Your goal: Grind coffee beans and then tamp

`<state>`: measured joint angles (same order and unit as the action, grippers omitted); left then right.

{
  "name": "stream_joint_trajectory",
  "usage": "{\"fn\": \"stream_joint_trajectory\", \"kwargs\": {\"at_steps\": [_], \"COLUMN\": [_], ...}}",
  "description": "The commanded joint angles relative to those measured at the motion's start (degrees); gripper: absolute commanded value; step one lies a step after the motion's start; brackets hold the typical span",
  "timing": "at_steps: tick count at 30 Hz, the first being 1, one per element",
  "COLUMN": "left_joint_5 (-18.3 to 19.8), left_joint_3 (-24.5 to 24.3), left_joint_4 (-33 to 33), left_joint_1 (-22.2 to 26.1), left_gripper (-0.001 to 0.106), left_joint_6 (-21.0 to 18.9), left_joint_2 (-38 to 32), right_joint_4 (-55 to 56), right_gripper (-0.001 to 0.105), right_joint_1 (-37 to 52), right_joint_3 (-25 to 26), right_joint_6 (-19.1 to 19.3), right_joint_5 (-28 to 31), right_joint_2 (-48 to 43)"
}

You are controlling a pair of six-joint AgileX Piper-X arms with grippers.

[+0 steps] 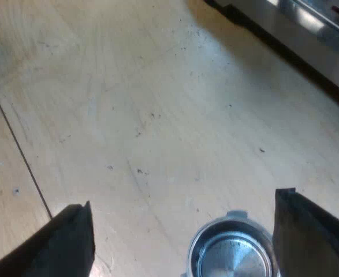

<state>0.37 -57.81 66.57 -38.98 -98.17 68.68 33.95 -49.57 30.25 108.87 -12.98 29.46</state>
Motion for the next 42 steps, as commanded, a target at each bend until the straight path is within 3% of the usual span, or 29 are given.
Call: {"fn": "stream_joint_trajectory", "kwargs": {"at_steps": [1, 10, 13, 14, 18, 25, 30, 31, 33, 34, 36, 42], "left_joint_5": [-0.37, -0.37, -0.37, 0.45, 3.26, 4.20, 4.18, 4.20, 4.20, 4.65, 4.64, 4.64], "left_joint_3": [3.33, 12.38, 13.49, 16.36, 19.38, 20.95, 21.21, 21.31, 21.31, 21.31, 21.31, 21.31], "left_joint_4": [-1.08, -6.23, -7.12, -10.00, -14.12, -17.21, -17.63, -17.92, -17.51, -17.35, -17.19, -17.00], "left_joint_1": [3.70, 13.79, 14.89, 17.51, 20.92, 22.98, 23.34, 23.73, 23.73, 23.73, 23.73, 23.73], "left_gripper": [0.001, 0.001, 0.001, 0.001, 0.001, 0.001, 0.001, 0.005, 0.033, 0.069, 0.076, 0.077], "left_joint_6": [-0.60, 0.08, 0.43, 0.84, 0.84, 0.84, 0.84, 0.84, 1.24, 1.24, 1.24, 1.48], "left_joint_2": [-1.19, -1.19, -1.19, -1.19, -1.19, -1.19, -1.19, -1.19, 0.32, 2.98, 4.29, 5.46], "right_joint_4": [-2.38, -8.91, -9.80, -9.89, -9.76, -9.76, -9.76, -9.76, -9.76, -9.76, -9.76, -9.76], "right_gripper": [0.066, 0.066, 0.066, 0.066, 0.066, 0.066, 0.066, 0.066, 0.066, 0.066, 0.066, 0.066], "right_joint_1": [0.04, 0.04, 0.04, 0.04, 0.04, 0.04, 0.04, 0.04, 0.04, 0.04, 0.04, 0.04], "right_joint_3": [0.17, 0.17, 0.17, 0.17, 0.17, 0.17, 0.17, 0.17, 0.17, 0.17, 0.17, 0.17], "right_joint_6": [0.68, 0.68, 0.68, 0.68, 0.68, 0.68, 0.68, 0.68, 0.68, 0.68, 0.68, 0.68], "right_joint_5": [-1.32, -1.44, -1.44, -1.44, -1.44, -1.22, 2.41, 3.00, 4.97, 5.65, 5.65, 5.65], "right_joint_2": [1.69, 7.16, 8.25, 8.74, 9.58, 9.56, 9.56, 9.56, 9.56, 9.56, 9.56, 9.56]}}
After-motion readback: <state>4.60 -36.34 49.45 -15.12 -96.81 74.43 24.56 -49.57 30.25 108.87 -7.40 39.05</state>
